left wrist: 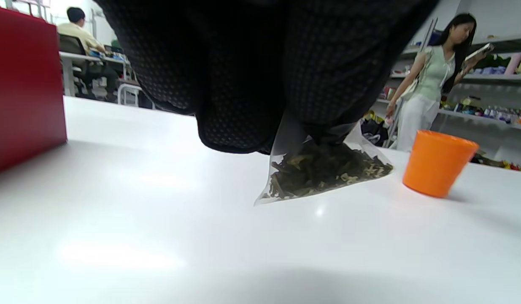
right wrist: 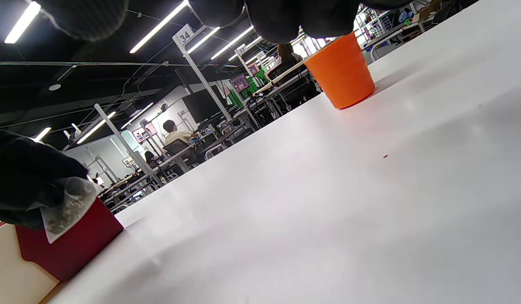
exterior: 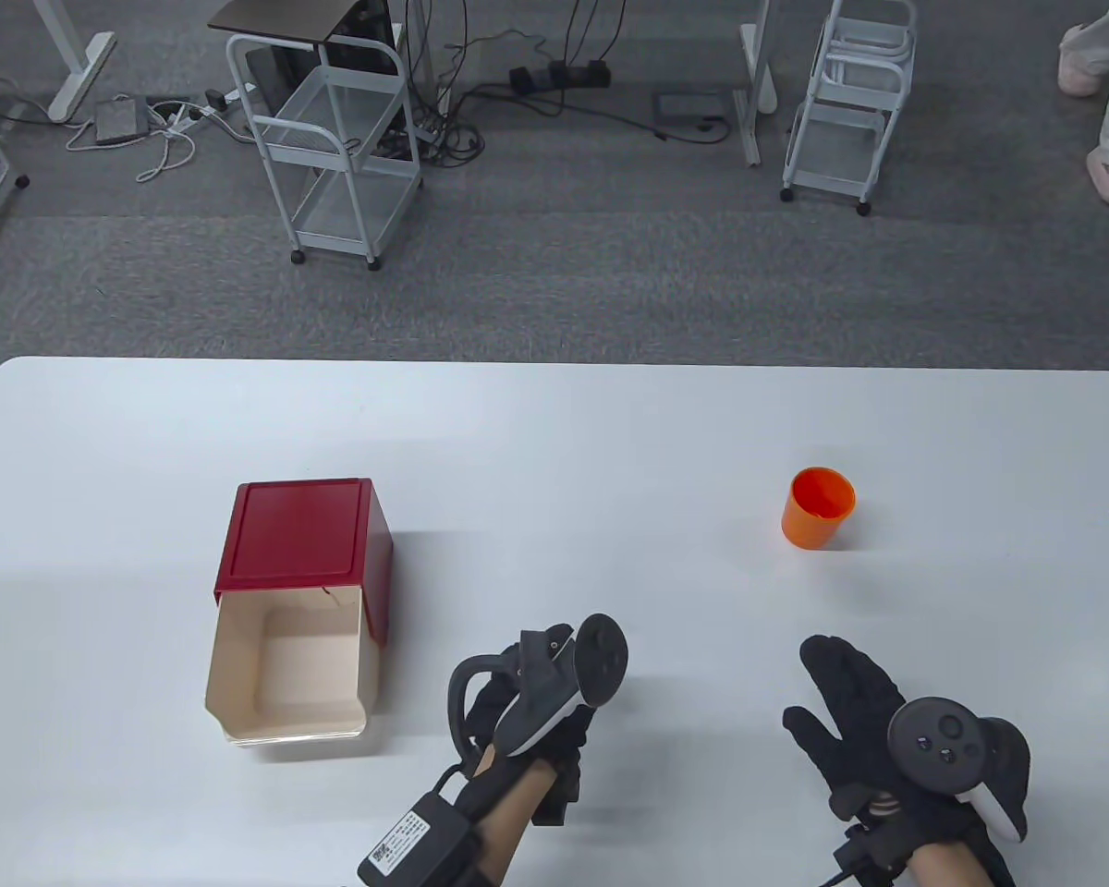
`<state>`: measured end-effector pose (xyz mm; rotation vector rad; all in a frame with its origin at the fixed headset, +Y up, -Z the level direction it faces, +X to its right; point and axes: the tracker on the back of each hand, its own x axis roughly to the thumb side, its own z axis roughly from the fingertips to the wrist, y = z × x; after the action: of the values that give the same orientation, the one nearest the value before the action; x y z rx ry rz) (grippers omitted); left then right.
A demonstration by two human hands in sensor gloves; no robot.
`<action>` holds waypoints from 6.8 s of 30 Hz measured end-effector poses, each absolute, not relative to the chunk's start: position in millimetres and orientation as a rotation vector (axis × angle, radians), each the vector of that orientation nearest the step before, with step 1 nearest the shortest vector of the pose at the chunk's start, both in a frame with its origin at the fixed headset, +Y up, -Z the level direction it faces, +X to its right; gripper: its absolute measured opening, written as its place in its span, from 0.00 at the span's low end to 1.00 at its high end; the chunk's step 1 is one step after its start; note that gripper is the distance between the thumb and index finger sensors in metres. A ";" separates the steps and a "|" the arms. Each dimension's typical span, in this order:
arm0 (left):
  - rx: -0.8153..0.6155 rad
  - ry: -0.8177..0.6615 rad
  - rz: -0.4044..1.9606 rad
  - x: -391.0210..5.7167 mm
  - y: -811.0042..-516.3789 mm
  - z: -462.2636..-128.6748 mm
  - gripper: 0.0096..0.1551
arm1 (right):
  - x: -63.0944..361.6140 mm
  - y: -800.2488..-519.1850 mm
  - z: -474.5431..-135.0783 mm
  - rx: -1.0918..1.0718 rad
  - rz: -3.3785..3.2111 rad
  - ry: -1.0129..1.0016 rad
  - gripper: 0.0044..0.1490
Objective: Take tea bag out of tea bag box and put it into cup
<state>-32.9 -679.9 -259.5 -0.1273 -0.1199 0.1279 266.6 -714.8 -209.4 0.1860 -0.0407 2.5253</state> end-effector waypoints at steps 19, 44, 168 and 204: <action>-0.250 -0.198 -0.069 -8.1 -740.3 -252.0 0.22 | 264.9 -716.1 -209.7 0.183 2.533 -0.021 0.48; -0.092 -0.193 0.773 -119.9 -664.0 -243.2 0.39 | 267.1 -715.7 -209.5 0.179 2.528 -0.035 0.47; -0.174 -0.118 1.060 -165.4 -717.7 -230.7 0.36 | 216.5 -678.1 -299.3 0.153 3.008 -0.198 0.23; -0.172 -0.102 1.055 -169.3 -721.1 -231.5 0.36 | 293.5 -684.8 -383.6 -0.658 2.812 -0.061 0.24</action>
<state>-169.3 -721.1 -231.5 -0.1717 -0.1016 1.0549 293.5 -684.8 -383.6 -0.6577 -0.0613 2.8120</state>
